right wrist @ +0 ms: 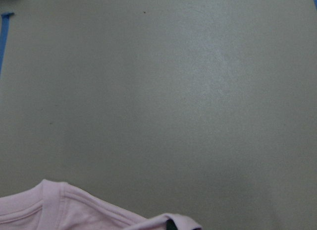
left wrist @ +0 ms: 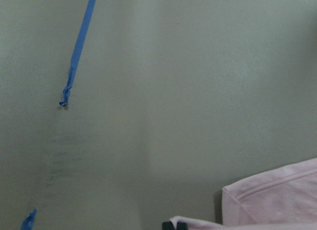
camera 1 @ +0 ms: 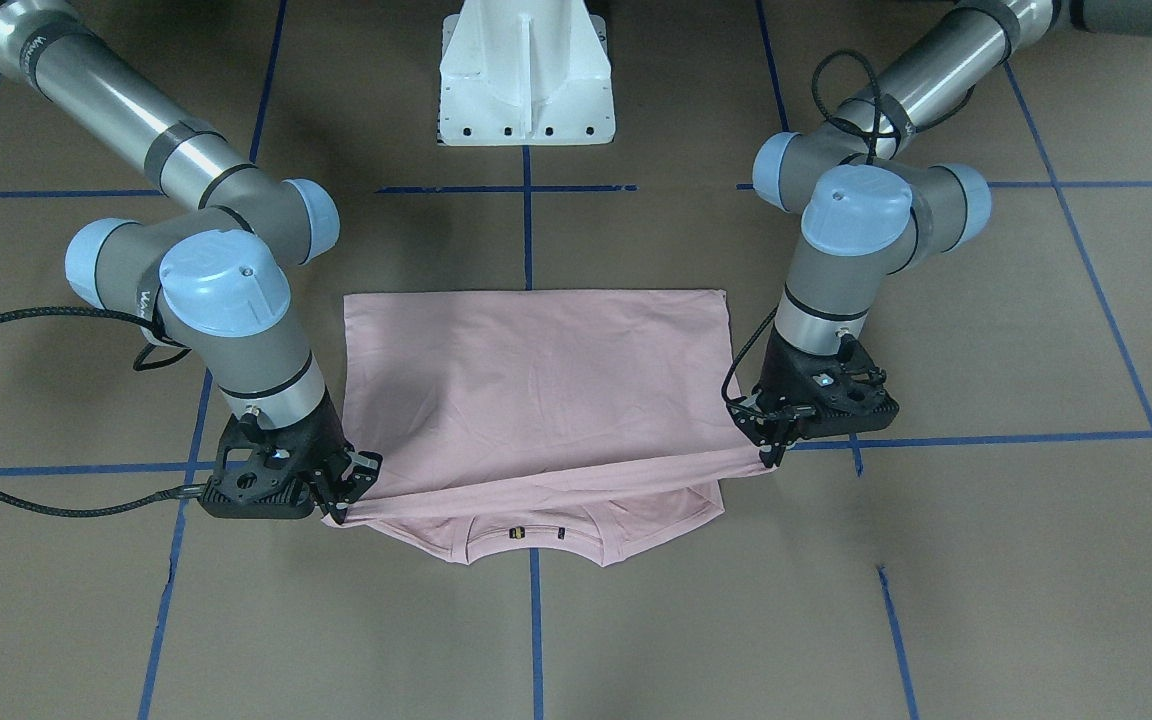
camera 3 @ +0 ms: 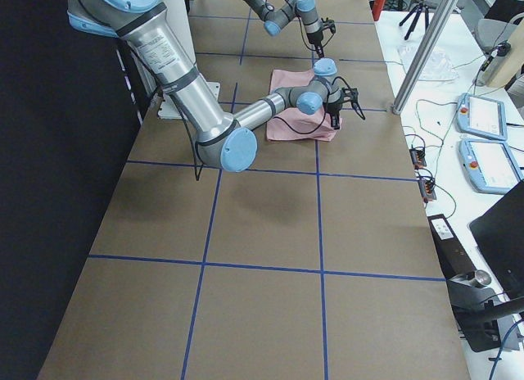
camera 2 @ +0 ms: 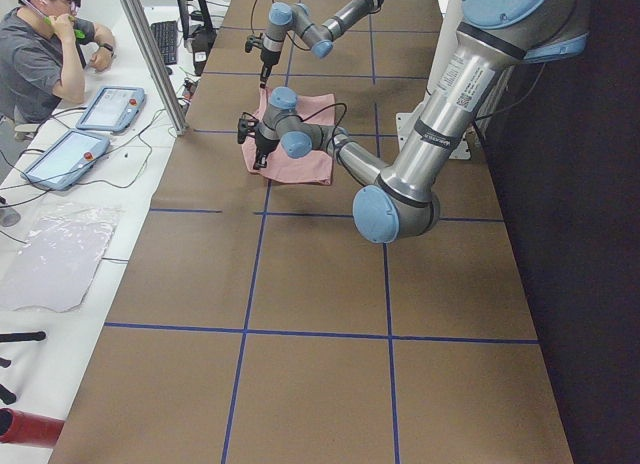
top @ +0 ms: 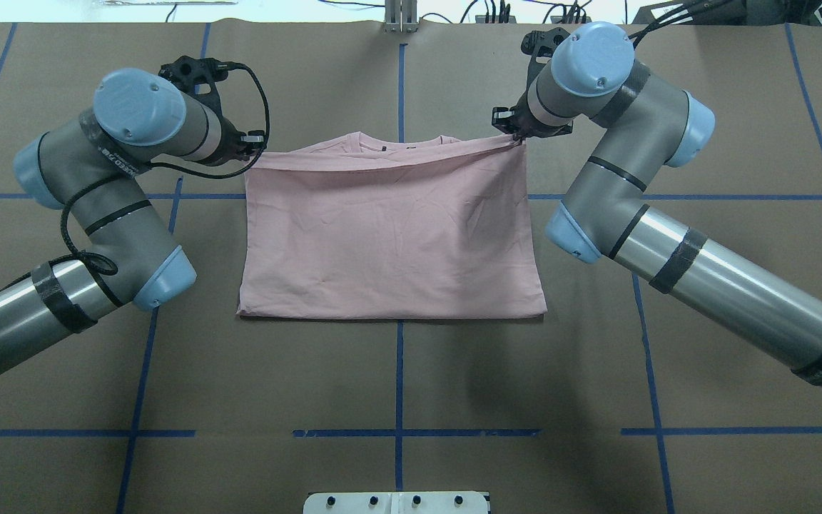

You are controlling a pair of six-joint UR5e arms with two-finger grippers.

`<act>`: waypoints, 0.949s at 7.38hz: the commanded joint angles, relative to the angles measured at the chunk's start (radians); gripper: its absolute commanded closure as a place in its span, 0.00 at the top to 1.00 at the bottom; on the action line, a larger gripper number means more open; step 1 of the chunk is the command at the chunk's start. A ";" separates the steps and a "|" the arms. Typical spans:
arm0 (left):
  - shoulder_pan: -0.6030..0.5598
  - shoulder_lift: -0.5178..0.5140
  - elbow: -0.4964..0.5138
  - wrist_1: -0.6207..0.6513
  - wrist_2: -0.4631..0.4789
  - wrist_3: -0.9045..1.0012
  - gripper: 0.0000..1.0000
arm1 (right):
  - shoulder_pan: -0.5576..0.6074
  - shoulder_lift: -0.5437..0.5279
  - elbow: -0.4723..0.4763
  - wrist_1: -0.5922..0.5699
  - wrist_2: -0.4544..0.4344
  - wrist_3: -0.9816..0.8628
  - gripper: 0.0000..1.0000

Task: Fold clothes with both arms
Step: 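Lay the hem down at the collar and open both grippers, then move the right gripper to the folded shirt's nearest corner and grasp it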

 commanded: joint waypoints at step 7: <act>0.002 0.000 -0.090 0.009 -0.035 -0.071 1.00 | -0.113 -0.264 0.296 0.027 0.063 0.174 1.00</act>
